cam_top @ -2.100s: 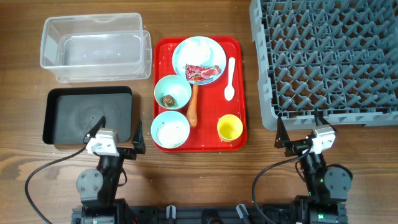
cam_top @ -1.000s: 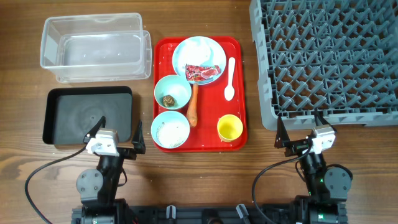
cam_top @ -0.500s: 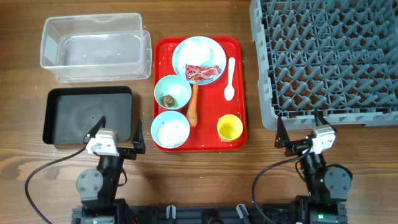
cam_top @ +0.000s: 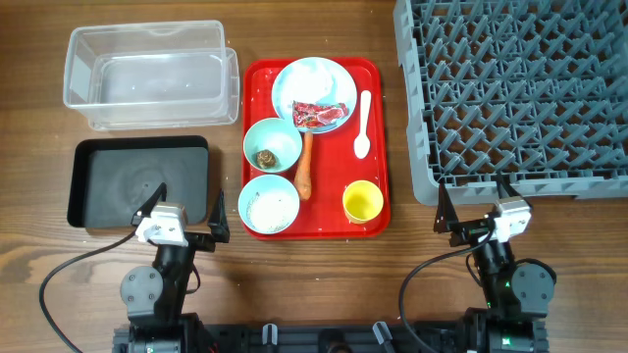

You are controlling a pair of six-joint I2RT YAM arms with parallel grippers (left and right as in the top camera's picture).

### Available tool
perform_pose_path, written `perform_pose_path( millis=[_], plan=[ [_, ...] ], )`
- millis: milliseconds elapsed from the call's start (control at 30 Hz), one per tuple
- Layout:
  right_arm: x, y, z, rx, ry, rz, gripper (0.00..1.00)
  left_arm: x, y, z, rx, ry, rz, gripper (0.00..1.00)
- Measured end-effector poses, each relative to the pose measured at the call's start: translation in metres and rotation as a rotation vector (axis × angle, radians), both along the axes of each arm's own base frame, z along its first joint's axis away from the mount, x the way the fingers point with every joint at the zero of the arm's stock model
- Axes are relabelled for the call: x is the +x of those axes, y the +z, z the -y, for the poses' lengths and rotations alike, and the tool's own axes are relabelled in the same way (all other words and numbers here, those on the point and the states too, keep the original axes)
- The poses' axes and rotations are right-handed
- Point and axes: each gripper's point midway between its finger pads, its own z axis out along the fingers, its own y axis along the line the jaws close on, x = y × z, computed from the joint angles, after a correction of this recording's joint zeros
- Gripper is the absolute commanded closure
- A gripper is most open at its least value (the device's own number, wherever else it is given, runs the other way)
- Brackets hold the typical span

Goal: Sort waste into correct bins and load items into the dishwasher rack

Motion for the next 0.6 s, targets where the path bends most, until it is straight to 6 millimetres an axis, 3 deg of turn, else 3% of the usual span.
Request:
perform_pose_path(
  millis=[100, 233, 400, 500, 600],
  plan=[
    [0.0, 0.011, 0.0, 0.017, 0.002, 0.044, 0.0, 0.0, 0.002, 0.001, 0.0, -0.007, 0.007, 0.0],
    [-0.005, 0.045, -0.001, 0.011, 0.007, 0.184, 0.0, -0.001, 0.014, 0.008, 0.003, -0.048, 0.058, 0.0],
    [-0.012, 0.073, -0.005, -0.022, 0.024, 0.254, 0.0, -0.004, 0.024, 0.016, 0.002, -0.093, 0.068, 0.0],
    [-0.02, 0.106, -0.008, -0.05, 0.036, 0.309, 0.0, -0.01, 0.049, 0.018, 0.006, -0.103, 0.098, 0.0],
    [-0.029, 0.148, -0.016, -0.095, 0.07, 0.353, 0.0, -0.02, 0.092, 0.02, 0.009, -0.108, 0.145, 0.0]
  ],
)
